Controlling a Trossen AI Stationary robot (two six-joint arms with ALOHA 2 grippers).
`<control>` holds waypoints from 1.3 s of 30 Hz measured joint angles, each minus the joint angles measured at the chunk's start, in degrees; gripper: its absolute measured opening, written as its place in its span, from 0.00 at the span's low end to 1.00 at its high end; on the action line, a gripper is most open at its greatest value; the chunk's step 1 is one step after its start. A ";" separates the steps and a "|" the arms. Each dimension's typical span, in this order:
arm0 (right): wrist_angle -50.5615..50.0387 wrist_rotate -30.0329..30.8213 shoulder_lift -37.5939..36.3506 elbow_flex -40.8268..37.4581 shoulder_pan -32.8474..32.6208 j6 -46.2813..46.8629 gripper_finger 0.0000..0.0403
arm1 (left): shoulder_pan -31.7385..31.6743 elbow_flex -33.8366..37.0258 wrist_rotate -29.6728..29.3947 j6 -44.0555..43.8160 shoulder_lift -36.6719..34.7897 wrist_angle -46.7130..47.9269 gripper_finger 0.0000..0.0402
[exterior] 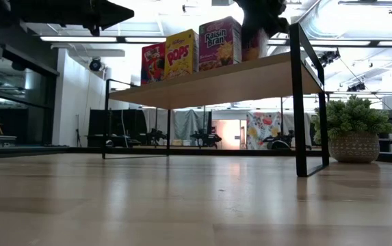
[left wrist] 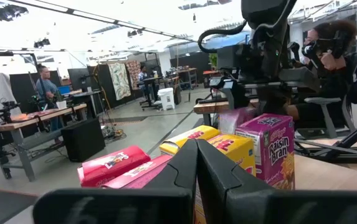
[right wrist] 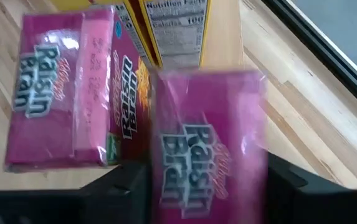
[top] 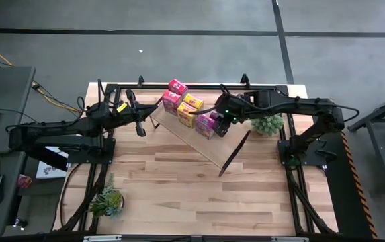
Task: Stack cereal on shelf
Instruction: Put the purple cereal box on the shelf
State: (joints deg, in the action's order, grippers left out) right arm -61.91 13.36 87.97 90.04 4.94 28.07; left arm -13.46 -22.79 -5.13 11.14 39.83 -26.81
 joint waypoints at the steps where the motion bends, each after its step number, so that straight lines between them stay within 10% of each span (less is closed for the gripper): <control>1: 0.42 0.01 0.12 0.00 -0.01 -0.03 0.50 | -0.01 0.00 0.02 0.00 0.02 0.00 0.00; 8: 3.10 0.15 0.65 -0.02 -0.01 -3.97 0.64 | -0.01 0.00 0.01 0.00 0.01 0.00 0.00; 39: 6.24 3.66 -8.98 0.27 -2.16 -17.51 0.64 | 0.01 -0.02 0.02 -0.02 0.00 0.68 0.00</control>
State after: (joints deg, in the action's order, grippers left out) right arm -55.67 17.01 78.99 90.31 2.78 10.56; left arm -13.45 -22.81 -5.10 11.12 39.83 -26.12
